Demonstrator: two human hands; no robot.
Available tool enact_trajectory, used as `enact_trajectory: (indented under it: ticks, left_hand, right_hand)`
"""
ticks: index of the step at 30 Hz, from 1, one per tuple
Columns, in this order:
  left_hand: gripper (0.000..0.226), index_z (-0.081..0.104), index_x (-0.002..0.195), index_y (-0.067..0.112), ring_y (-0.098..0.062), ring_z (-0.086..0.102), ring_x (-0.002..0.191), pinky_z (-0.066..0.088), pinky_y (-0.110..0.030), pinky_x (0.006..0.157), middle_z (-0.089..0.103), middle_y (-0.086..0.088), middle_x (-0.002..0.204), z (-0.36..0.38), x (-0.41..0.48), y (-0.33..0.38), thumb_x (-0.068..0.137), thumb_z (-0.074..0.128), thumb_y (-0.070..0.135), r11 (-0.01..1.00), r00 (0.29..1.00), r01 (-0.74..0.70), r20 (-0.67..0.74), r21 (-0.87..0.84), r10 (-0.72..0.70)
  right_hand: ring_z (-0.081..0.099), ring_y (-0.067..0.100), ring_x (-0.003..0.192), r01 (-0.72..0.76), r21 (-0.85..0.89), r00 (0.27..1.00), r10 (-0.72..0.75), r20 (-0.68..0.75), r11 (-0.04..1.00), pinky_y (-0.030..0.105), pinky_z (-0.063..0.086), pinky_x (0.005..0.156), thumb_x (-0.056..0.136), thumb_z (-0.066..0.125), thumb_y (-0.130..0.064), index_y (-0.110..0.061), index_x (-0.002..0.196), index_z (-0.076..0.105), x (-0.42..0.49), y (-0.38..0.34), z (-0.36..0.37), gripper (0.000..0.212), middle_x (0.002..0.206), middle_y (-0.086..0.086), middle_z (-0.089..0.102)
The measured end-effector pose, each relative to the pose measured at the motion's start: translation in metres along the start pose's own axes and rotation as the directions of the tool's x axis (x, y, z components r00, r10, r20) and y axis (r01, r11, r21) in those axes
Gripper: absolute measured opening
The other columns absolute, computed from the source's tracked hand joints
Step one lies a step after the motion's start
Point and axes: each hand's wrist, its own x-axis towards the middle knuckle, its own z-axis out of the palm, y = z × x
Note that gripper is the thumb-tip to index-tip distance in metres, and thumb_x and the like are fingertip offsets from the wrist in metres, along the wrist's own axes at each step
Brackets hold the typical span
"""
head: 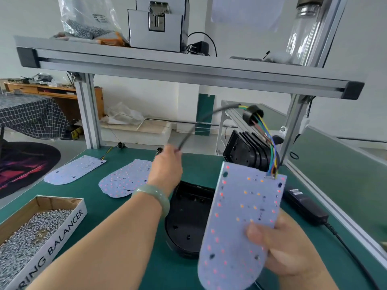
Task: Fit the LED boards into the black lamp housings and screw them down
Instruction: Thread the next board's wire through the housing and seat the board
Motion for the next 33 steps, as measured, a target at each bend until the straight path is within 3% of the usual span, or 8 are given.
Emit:
enact_trajectory:
  ticks: [4,10,14,16,20,22,29,33]
  left_hand:
    - [0.019,0.047,0.088,0.015,-0.03,0.064,0.076,0.051,-0.037,0.068,0.068,-0.006,0.08,-0.031,-0.001,0.014,0.098,0.036,0.027,0.848,0.967,0.068,-0.176,-0.525,-0.186]
    - [0.017,0.065,0.092,0.028,-0.005,0.049,0.053,0.04,-0.016,0.045,0.058,0.011,0.068,-0.056,-0.017,0.005,0.085,0.061,0.013,0.891,0.986,0.046,-0.121,-0.451,-0.112]
    - [0.027,0.066,0.082,0.02,-0.024,0.058,0.061,0.051,-0.03,0.067,0.064,-0.007,0.073,-0.062,-0.035,-0.007,0.096,0.048,0.034,0.868,0.974,0.211,0.021,-0.449,-0.226]
    - [0.036,0.06,0.08,0.012,-0.032,0.066,0.069,0.057,-0.038,0.075,0.068,-0.016,0.078,-0.066,-0.042,-0.015,0.099,0.045,0.038,0.754,0.946,0.277,0.031,-0.596,-0.323]
    - [0.018,0.055,0.076,0.006,-0.012,0.064,0.054,0.055,-0.016,0.052,0.06,-0.005,0.071,-0.071,-0.061,-0.026,0.09,0.063,0.015,0.401,0.911,0.35,0.207,-0.847,-0.358]
    - [0.022,0.051,0.07,0.009,-0.011,0.057,0.05,0.047,-0.013,0.044,0.055,-0.006,0.068,-0.065,-0.076,-0.029,0.088,0.06,0.001,0.338,0.901,0.404,0.308,-0.85,-0.304]
    - [0.041,0.073,0.091,0.0,-0.029,0.07,0.084,0.054,-0.04,0.08,0.072,-0.023,0.097,-0.059,-0.111,-0.024,0.089,0.057,0.038,0.531,0.752,0.593,0.652,-0.605,-0.097]
    - [0.039,0.071,0.094,-0.005,-0.034,0.07,0.079,0.056,-0.049,0.079,0.071,-0.025,0.096,-0.05,-0.115,-0.019,0.066,0.073,0.022,0.535,0.786,0.575,0.599,-0.619,-0.151]
  right_hand:
    - [0.072,0.029,0.085,-0.051,-0.21,0.956,-0.014,-0.294,0.976,0.037,0.057,0.068,0.069,0.072,-0.001,-0.014,0.094,0.077,0.014,0.008,0.007,0.028,0.098,0.014,0.074]
    - [0.072,0.028,0.088,-0.01,-0.065,0.86,-0.024,-0.51,0.998,0.037,0.059,0.067,0.073,0.061,-0.012,-0.015,0.089,0.078,0.026,0.024,0.008,0.024,0.103,0.013,0.073]
    - [0.072,0.03,0.092,-0.061,0.001,0.832,0.052,-0.552,0.998,0.041,0.06,0.069,0.071,0.064,-0.016,-0.012,0.099,0.074,0.028,0.03,0.006,0.03,0.109,0.015,0.072]
    - [0.072,0.029,0.089,-0.092,0.017,0.82,0.085,-0.566,0.996,0.038,0.06,0.064,0.07,0.065,-0.016,-0.011,0.099,0.073,0.028,0.033,0.007,0.03,0.107,0.015,0.072]
    - [0.072,0.031,0.088,-0.159,0.029,0.817,0.148,-0.557,0.987,0.04,0.059,0.066,0.07,0.067,-0.015,-0.006,0.1,0.071,0.031,0.045,0.015,0.032,0.105,0.018,0.072]
    - [0.071,0.032,0.09,-0.17,0.035,0.836,0.163,-0.524,0.985,0.041,0.059,0.07,0.071,0.067,-0.015,-0.004,0.103,0.07,0.032,0.051,0.023,0.034,0.106,0.02,0.071]
    - [0.069,0.034,0.097,-0.225,-0.006,0.855,0.194,-0.481,0.974,0.046,0.058,0.082,0.081,0.063,-0.017,-0.002,0.113,0.064,0.033,0.063,0.034,0.036,0.11,0.018,0.071]
    - [0.07,0.02,0.088,-0.302,-0.42,0.795,-0.017,-0.606,0.856,0.042,0.056,0.079,0.097,0.053,-0.035,-0.006,0.097,0.067,0.034,0.062,0.03,0.032,0.093,0.009,0.074]
